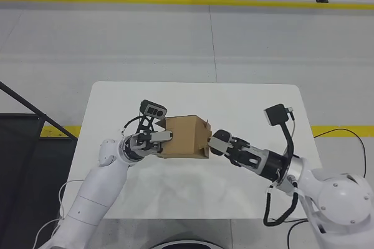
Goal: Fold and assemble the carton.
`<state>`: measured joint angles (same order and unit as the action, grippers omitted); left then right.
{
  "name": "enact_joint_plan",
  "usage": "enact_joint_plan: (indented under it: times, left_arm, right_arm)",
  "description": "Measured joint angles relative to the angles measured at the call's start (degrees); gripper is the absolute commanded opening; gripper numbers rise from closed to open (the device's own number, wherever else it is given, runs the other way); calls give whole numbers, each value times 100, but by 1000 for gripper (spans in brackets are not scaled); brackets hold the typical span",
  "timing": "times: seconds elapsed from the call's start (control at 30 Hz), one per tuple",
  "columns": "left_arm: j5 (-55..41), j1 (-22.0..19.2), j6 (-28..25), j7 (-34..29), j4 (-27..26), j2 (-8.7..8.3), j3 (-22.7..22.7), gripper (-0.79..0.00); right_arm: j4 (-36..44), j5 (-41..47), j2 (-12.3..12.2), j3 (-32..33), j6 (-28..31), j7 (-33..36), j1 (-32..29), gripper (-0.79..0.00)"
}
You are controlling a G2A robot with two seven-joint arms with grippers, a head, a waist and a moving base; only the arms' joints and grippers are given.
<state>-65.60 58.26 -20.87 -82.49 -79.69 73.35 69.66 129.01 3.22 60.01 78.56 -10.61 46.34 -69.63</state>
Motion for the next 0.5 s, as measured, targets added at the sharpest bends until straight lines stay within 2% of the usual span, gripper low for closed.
enact_joint_plan:
  times: [0.3,0.5]
  left_arm:
    - [32,10,21,-4,1,26,24,-785]
    - [78,2,42,-2,37,49,-4,-785]
  right_arm:
    - [12,-103,-15,-64,88,21,-9,-625]
    - [43,-603,-20,-215,412,-132,75,-656]
